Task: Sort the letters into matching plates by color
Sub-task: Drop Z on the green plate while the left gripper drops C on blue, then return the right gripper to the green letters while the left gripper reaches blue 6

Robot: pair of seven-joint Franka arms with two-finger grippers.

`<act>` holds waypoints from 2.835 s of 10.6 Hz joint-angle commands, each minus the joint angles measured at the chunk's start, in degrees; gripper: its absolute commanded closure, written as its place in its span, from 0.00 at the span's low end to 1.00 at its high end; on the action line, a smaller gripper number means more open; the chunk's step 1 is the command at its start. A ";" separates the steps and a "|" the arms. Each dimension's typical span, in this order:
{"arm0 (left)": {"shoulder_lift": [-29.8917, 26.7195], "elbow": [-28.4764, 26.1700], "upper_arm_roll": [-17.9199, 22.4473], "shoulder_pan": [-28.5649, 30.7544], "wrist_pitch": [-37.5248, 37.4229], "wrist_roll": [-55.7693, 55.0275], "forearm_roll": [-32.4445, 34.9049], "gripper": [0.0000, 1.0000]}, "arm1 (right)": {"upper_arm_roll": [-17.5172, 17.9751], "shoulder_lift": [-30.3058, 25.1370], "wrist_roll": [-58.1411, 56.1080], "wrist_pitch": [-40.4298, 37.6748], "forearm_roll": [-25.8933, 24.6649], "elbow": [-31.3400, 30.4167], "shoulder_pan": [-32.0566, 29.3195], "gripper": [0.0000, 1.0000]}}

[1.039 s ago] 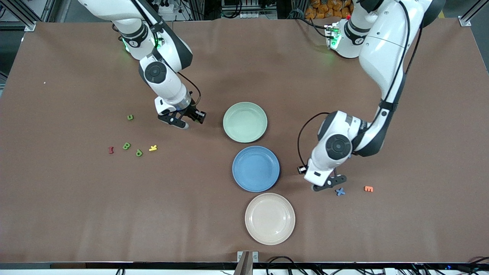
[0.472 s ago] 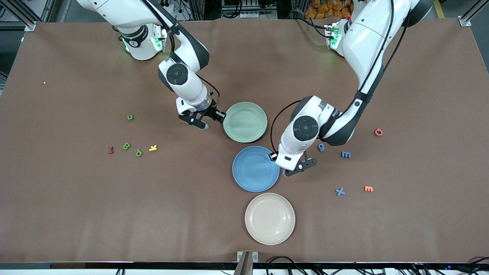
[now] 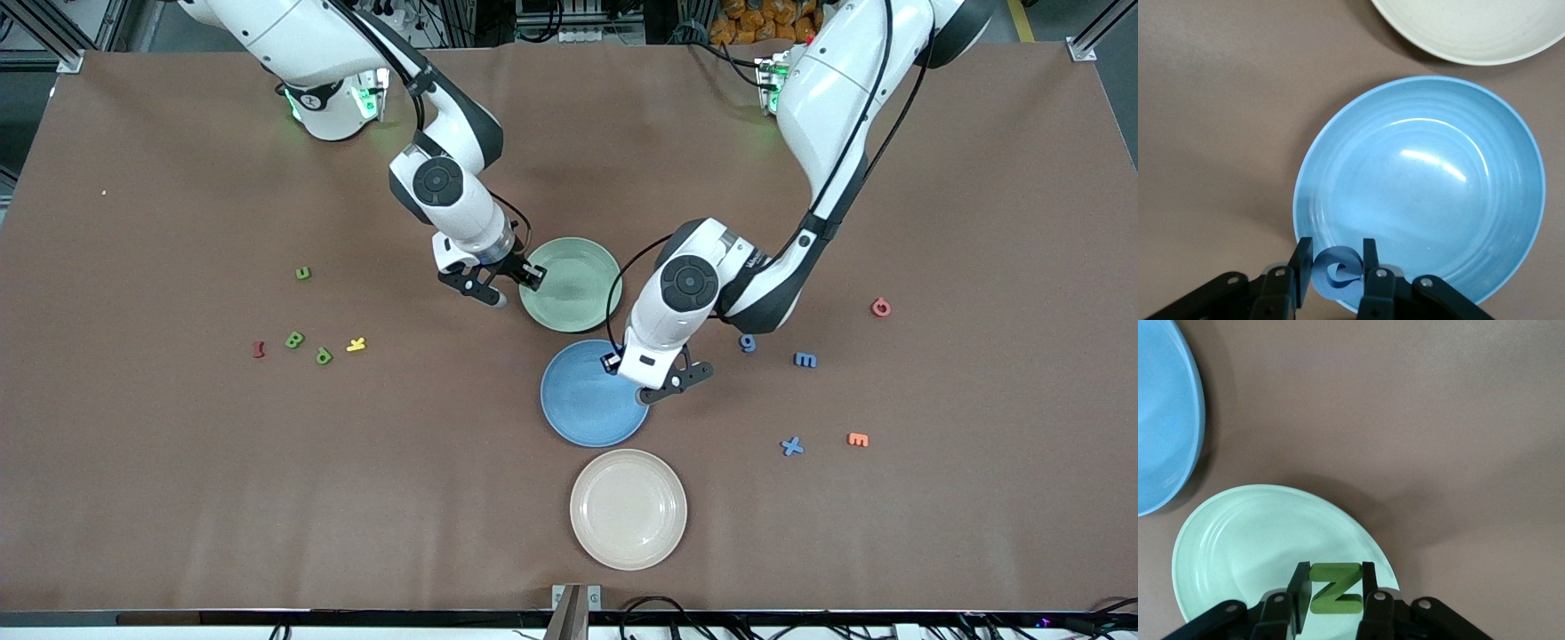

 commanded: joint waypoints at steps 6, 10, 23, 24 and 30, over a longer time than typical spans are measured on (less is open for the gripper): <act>-0.56 -0.51 0.74 3.04 0.37 0.57 1.61 0.00 | -0.34 4.68 8.87 -0.68 -8.15 4.46 1.57 0.56; -2.75 -4.89 1.09 8.49 -5.26 0.21 1.70 0.00 | -0.34 4.59 10.01 -0.77 -8.06 4.55 0.87 0.18; -15.43 -33.21 1.09 14.47 11.87 2.76 6.26 0.00 | -0.60 -11.04 -5.25 -19.82 -4.74 3.15 -15.99 0.19; -14.55 -33.12 1.01 15.78 13.27 2.76 8.19 0.00 | -3.57 -12.36 -8.24 -21.93 -2.28 3.15 -16.53 0.20; -12.17 -32.24 1.09 17.29 13.55 1.62 9.00 0.00 | -12.82 -13.17 -17.48 -23.19 2.93 1.39 -17.68 0.19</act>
